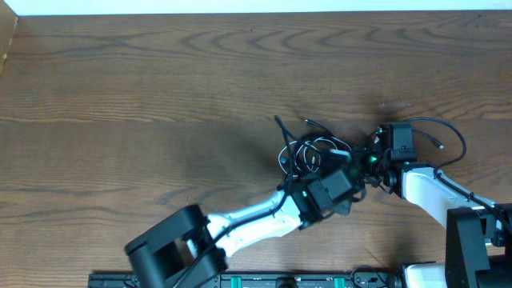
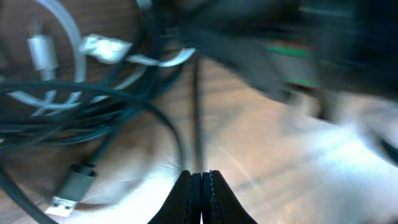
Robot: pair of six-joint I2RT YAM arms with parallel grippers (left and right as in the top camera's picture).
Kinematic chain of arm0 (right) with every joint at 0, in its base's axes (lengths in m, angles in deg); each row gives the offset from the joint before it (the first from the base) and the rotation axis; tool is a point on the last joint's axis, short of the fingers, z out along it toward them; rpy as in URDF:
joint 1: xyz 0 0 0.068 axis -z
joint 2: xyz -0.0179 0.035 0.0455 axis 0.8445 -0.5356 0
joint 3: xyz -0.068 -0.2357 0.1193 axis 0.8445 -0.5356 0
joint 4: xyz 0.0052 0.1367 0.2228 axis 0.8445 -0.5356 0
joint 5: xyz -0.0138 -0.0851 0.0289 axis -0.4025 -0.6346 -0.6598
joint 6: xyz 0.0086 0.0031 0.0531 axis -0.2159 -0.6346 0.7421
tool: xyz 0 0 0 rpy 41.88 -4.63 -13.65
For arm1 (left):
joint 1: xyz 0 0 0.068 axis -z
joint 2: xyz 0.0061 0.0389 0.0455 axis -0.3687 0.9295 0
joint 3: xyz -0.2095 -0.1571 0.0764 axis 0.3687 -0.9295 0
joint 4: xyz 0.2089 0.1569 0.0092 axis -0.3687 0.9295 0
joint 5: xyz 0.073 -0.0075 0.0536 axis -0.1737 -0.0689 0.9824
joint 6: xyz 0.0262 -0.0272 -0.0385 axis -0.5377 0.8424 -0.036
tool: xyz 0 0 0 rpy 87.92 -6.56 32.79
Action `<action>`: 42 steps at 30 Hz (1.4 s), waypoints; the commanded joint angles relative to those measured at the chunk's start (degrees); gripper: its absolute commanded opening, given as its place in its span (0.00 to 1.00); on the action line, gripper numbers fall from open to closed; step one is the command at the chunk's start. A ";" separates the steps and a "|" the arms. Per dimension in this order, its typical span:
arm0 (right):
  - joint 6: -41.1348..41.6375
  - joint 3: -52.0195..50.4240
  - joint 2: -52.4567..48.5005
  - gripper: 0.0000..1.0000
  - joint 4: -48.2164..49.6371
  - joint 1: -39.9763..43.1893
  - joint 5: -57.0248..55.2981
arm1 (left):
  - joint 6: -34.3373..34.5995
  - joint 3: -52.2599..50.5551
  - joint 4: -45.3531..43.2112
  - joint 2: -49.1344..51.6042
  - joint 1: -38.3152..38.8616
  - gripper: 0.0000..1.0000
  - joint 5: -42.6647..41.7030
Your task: Untangle cables
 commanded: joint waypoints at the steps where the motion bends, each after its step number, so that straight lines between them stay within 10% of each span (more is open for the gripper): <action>1: -0.63 -3.02 -3.08 0.01 -2.56 1.84 -11.61 | 9.16 0.22 0.66 1.99 -2.56 0.08 -0.42; 8: -0.85 -3.02 -3.08 0.01 -2.75 1.86 -11.58 | 24.13 0.22 1.49 5.68 -7.02 0.08 -0.72; 22: -2.60 -3.02 -3.08 0.01 -4.92 1.86 -11.61 | 29.22 0.24 0.55 6.01 -22.95 0.08 7.48; 32: -22.03 -2.95 -2.78 0.01 -0.02 1.88 6.88 | 7.72 0.24 -4.15 3.56 -26.51 0.08 7.50; 37: -31.34 -2.27 3.37 0.41 2.34 1.81 17.18 | 5.49 0.24 -3.23 2.16 -26.45 0.08 3.50; 42: -37.68 -2.27 10.88 0.48 0.76 -0.26 16.33 | 5.51 0.24 -3.26 2.16 -26.34 0.07 2.49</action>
